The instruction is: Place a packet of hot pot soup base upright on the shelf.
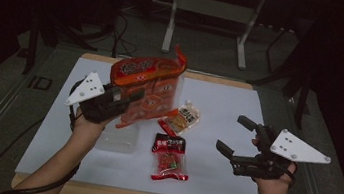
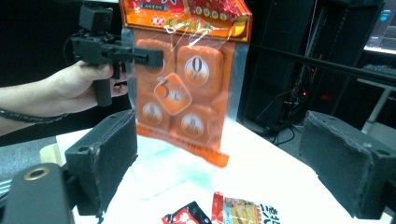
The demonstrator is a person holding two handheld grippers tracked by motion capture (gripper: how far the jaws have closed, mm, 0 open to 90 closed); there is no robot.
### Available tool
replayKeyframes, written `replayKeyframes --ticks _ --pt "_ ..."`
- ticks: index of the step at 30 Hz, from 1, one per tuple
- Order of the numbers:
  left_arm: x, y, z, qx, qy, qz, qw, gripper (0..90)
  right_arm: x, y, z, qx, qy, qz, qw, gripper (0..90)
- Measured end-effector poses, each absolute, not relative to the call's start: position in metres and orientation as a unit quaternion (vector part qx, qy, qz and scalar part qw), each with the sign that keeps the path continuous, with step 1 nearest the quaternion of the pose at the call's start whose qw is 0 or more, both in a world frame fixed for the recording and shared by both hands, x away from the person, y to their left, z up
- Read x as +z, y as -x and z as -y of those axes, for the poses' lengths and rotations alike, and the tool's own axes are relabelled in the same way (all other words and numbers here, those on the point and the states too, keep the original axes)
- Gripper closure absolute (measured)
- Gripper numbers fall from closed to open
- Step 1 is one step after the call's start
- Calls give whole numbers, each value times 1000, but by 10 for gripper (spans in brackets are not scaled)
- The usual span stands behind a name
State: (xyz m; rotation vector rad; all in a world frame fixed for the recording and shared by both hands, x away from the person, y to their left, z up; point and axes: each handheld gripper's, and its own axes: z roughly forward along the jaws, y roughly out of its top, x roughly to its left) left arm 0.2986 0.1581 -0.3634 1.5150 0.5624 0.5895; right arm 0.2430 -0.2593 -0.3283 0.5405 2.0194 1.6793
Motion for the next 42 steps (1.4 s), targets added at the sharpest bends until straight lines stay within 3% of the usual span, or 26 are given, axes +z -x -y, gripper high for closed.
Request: replayKeyframes --ticks 11,23,42 --pt "-381 -329 -192 292 -655 -252 650 715 -343 -250 260 597 -209 -743 219 129" --pt "-409 -348 -216 295 -633 -303 648 715 -350 -254 260 590 -212 -750 210 133" --pt "-438 -369 -222 294 -628 -355 627 715 -355 -256 255 584 -203 -759 205 134"
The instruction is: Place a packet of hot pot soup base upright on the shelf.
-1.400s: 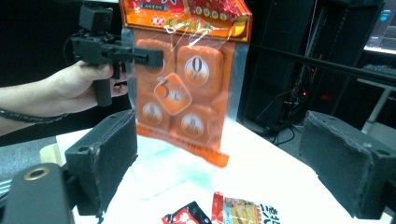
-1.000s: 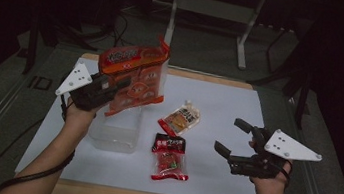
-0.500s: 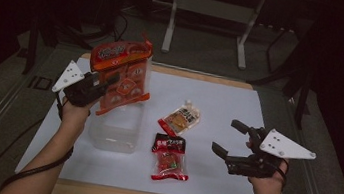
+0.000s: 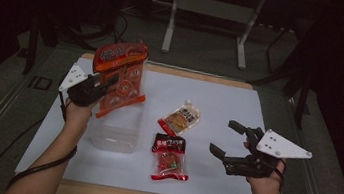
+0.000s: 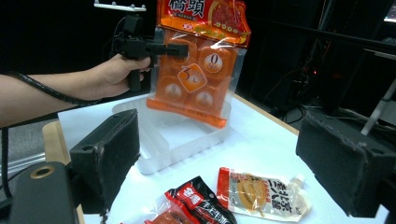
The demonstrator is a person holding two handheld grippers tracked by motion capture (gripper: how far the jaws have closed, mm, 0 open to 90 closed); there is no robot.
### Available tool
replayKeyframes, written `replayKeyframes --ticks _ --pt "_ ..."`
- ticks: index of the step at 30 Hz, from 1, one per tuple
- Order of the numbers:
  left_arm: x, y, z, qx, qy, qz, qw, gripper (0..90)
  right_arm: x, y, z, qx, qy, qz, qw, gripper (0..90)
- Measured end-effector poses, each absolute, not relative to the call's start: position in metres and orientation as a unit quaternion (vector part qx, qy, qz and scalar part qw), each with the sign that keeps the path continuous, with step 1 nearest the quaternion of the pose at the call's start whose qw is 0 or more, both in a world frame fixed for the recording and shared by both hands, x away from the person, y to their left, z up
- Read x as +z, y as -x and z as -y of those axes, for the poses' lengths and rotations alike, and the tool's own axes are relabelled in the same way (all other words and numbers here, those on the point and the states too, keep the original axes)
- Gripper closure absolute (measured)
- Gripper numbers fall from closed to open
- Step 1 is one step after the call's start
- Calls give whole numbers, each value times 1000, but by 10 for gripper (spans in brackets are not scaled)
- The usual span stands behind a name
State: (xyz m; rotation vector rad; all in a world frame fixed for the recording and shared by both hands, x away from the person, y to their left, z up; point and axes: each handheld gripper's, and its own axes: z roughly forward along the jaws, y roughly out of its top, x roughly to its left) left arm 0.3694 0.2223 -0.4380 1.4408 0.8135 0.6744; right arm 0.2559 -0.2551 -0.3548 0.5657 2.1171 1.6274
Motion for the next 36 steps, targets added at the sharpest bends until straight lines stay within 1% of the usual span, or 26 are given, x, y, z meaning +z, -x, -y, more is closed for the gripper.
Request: replayKeyframes --ticks 6,15,20,24,27,29,32,36 --pt "-447 -374 -222 292 -641 -348 619 715 -356 -256 258 583 -207 -759 204 135" --pt "-455 -380 -223 274 -648 -357 614 714 -356 -256 260 583 -208 -759 204 136" --pt "-460 -381 -222 271 -669 -361 591 713 -358 -256 260 583 -208 -759 203 136" --pt "-467 -382 -227 259 -665 -367 597 712 -359 -257 260 582 -208 -760 201 136" --pt "-471 -382 -229 261 -673 -362 589 711 -359 -257 260 581 -209 -761 199 137" --pt "-474 -381 -229 271 -685 -354 576 711 -360 -257 259 582 -209 -761 199 137" --pt "-477 -380 -233 266 -684 -351 581 711 -361 -258 259 581 -209 -761 197 137" --pt "-481 -380 -240 262 -680 -364 580 708 -363 -258 256 579 -208 -764 194 137"
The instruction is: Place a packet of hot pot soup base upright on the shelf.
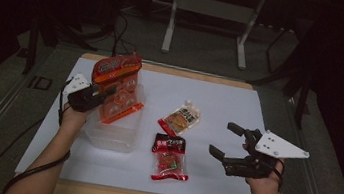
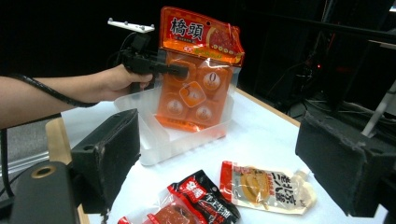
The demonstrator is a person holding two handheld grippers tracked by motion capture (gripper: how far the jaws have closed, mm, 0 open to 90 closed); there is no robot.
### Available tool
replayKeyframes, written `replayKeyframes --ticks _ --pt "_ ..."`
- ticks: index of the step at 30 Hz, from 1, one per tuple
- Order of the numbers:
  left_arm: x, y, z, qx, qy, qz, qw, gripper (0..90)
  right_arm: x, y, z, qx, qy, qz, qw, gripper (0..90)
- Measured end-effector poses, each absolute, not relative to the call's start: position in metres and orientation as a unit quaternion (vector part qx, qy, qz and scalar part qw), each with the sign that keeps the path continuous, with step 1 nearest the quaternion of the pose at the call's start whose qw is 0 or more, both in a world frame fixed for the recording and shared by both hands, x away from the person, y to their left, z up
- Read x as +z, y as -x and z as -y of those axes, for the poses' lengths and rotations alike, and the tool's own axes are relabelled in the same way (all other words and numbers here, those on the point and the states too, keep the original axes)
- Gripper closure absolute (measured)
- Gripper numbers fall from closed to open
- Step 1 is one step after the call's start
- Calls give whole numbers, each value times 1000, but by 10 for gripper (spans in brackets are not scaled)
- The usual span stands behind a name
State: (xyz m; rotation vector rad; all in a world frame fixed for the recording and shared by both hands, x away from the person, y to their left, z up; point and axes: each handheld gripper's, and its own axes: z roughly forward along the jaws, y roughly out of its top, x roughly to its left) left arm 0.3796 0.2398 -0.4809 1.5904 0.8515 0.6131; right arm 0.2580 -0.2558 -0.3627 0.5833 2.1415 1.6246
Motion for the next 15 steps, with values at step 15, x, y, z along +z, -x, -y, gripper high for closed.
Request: replayKeyframes --ticks 15 --pt "-469 -375 -251 277 -669 -399 563 457 -361 -258 255 578 -207 -765 194 137"
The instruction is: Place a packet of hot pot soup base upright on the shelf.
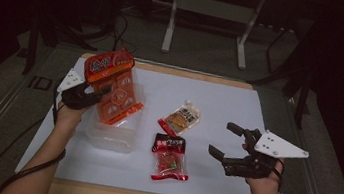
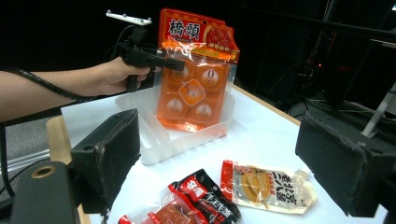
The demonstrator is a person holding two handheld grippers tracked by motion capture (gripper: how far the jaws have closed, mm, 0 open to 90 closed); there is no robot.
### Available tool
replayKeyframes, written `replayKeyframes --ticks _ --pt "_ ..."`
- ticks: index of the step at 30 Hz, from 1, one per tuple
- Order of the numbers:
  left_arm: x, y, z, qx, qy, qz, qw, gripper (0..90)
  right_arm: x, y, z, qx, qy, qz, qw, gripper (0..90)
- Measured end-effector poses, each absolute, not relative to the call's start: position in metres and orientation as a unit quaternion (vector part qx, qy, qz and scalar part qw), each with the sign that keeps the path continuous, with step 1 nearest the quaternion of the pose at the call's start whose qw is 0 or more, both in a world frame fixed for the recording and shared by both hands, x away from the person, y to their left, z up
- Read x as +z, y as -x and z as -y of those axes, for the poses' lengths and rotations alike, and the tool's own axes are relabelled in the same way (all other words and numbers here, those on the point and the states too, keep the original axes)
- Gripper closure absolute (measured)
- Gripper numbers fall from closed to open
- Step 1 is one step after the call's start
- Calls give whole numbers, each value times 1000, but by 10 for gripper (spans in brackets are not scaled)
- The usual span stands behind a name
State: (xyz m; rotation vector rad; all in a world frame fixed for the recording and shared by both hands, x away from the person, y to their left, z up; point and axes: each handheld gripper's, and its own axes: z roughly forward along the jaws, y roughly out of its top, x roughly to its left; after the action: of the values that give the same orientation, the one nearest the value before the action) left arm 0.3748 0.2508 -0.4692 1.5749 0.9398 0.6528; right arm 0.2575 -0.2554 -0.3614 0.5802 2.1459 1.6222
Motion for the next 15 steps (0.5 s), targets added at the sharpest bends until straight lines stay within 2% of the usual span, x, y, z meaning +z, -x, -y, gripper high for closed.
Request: replayKeyframes --ticks 1,5,9,15 --pt "-469 -374 -252 276 -670 -398 563 455 -361 -257 256 578 -207 -765 194 137" --pt "-466 -370 -256 267 -667 -407 564 350 -361 -257 256 576 -207 -766 194 137" --pt "-461 -363 -257 256 -658 -413 576 170 -361 -258 255 575 -208 -767 193 137" --pt "-453 -348 -255 247 -664 -405 577 66 -363 -259 252 571 -208 -771 192 137"
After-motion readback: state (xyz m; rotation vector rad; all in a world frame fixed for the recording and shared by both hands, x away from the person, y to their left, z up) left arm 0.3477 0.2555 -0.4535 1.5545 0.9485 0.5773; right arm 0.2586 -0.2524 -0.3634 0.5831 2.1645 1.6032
